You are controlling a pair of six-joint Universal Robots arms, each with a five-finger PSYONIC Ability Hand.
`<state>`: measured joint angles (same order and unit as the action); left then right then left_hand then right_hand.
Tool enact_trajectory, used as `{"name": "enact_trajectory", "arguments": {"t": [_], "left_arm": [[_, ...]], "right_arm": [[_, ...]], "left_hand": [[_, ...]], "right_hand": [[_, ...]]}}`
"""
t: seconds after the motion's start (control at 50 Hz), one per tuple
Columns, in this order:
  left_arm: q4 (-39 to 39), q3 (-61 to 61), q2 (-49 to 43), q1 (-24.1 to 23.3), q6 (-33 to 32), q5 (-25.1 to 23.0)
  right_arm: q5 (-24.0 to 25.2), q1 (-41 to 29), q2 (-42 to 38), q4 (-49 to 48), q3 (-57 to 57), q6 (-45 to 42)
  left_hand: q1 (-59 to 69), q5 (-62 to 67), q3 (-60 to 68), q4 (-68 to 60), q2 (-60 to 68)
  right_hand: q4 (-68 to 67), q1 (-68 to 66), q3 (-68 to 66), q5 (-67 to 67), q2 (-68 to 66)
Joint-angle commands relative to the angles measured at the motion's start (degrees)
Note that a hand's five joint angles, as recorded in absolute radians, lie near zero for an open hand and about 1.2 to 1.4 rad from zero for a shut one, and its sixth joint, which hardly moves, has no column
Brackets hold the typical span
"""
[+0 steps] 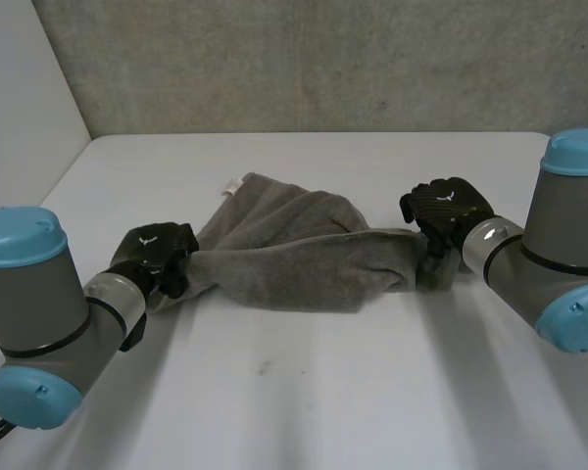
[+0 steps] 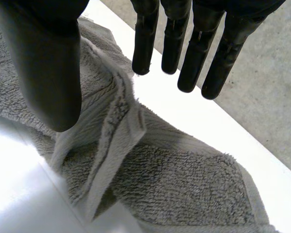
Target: Fold the towel.
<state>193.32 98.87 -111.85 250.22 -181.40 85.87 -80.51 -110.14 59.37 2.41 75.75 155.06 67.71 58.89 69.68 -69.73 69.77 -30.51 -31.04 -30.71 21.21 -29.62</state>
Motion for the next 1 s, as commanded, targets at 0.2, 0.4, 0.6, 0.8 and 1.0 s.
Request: {"name": "enact_trajectory", "arguments": {"t": [0.2, 0.4, 0.6, 0.8, 1.0], "left_arm": [[-0.04, 0.10, 0.67, 0.09, 0.00, 0.09], [-0.04, 0.01, 0.84, 0.26, -0.09, 0.00], [-1.89, -1.22, 12.53, 0.26, -3.25, 0.09], [-14.17, -10.52, 28.78, 0.79, -12.30, 0.09], [-25.70, -18.79, 28.97, 0.97, -14.85, 0.00]], "right_arm": [[-4.48, -2.10, -4.79, -2.85, -0.61, -0.19], [-9.93, -2.80, 2.56, -5.48, -2.37, 0.33], [-7.30, -2.28, 17.17, 3.80, -5.60, -1.68], [-4.04, -1.92, 21.58, 25.45, -18.54, -2.83], [-4.04, -1.13, 26.68, 31.95, -23.55, -5.02]], "left_hand": [[12.29, 11.11, 10.32, -10.27, 10.23], [12.29, 11.11, 10.32, -10.27, 10.23], [12.29, 11.11, 10.32, -10.27, 10.23], [12.29, 11.11, 10.32, -10.27, 10.23], [12.29, 11.11, 10.32, -10.27, 10.23]], "right_hand": [[-9.52, -8.99, -9.32, 8.82, -10.40], [-49.49, -48.96, -49.29, 48.79, -50.38], [-49.49, -48.96, -49.29, 48.79, -50.38], [-49.49, -48.96, -49.29, 48.79, -50.38], [-49.49, -48.96, -49.29, 48.79, -50.38]]}}
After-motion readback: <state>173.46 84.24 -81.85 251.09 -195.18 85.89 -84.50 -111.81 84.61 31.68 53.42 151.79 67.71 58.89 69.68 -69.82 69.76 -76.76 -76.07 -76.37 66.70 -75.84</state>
